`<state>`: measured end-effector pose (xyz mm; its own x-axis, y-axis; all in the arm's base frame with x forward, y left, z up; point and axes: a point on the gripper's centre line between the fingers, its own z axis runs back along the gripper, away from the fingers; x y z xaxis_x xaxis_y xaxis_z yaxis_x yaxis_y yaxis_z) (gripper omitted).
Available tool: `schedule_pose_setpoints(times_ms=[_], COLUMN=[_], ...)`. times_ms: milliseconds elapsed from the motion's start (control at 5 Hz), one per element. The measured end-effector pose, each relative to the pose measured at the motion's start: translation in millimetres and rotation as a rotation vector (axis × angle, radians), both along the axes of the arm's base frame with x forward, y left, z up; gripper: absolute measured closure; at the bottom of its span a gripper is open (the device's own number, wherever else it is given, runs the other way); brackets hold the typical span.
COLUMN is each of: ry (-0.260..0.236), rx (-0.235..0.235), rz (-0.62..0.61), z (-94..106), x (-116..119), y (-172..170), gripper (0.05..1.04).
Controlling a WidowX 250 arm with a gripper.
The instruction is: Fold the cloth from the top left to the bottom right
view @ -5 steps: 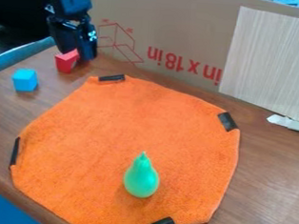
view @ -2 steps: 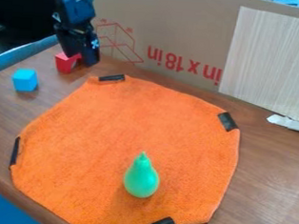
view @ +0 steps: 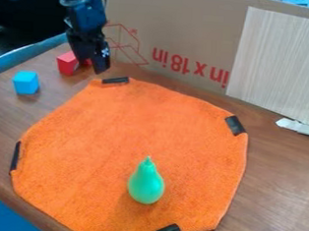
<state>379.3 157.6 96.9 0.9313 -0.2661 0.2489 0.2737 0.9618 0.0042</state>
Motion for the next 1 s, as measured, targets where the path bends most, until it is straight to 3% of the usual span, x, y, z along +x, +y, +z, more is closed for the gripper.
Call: schedule_pose_setpoints(times_ms=[800, 1000], ry=[0.010, 0.035], rx=[0.007, 0.012], rz=[0.003, -0.001], z=[-14.1, -25.4], x=[28.9, 32.0], y=[-9.9, -15.9], gripper=[0.084, 0.084])
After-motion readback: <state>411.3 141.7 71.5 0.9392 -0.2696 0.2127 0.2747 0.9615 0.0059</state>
